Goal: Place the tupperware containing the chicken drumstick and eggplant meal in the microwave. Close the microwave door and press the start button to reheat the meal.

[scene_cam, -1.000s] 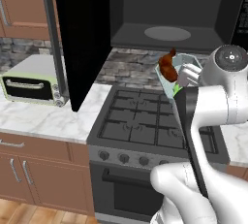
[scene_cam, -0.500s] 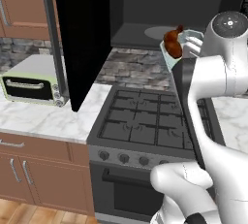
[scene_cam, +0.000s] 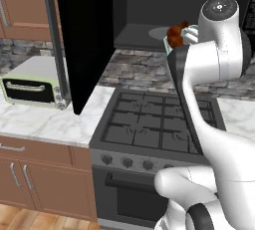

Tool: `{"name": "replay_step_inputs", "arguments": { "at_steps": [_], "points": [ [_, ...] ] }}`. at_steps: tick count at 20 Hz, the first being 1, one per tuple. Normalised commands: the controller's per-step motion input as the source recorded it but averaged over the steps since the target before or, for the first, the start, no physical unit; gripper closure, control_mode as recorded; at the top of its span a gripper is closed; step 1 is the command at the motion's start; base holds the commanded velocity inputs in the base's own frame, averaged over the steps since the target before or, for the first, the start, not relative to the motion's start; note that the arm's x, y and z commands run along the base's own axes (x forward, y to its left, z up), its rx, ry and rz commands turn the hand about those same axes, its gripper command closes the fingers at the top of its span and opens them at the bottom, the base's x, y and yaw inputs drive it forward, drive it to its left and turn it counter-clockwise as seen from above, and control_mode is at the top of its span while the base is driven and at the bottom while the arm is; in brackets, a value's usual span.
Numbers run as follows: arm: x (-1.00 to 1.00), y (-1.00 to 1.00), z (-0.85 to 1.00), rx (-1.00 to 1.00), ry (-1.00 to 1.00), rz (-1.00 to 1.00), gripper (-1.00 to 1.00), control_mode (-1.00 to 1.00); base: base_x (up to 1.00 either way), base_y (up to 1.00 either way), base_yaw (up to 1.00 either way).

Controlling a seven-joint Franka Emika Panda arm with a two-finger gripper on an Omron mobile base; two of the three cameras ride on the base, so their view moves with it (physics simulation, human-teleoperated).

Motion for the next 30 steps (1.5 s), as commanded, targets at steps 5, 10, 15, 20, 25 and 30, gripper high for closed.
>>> {"name": "replay_step_inputs", "arguments": {
  "at_steps": [5,10,15,20,25,30],
  "points": [
    [0.41,-0.13,0.0,0.0,-0.07,0.0,1.0,-1.0,0.0,0.0,0.0],
    [0.47,-0.23,0.0,0.0,0.0,0.0,1.0,-1.0,0.0,0.0,0.0],
    [0.47,-0.26,0.0,0.0,0.05,0.0,1.0,-1.0,0.0,0.0,0.0],
    [0.44,-0.22,0.0,0.0,0.11,0.0,1.0,-1.0,0.0,0.0,0.0],
    [0.44,-0.13,0.07,0.0,0.03,0.0,1.0,-1.0,0.0,0.0,0.0],
    [0.44,-0.07,0.09,0.0,0.0,0.0,1.0,-1.0,0.0,0.0,0.0]
  ]
}}
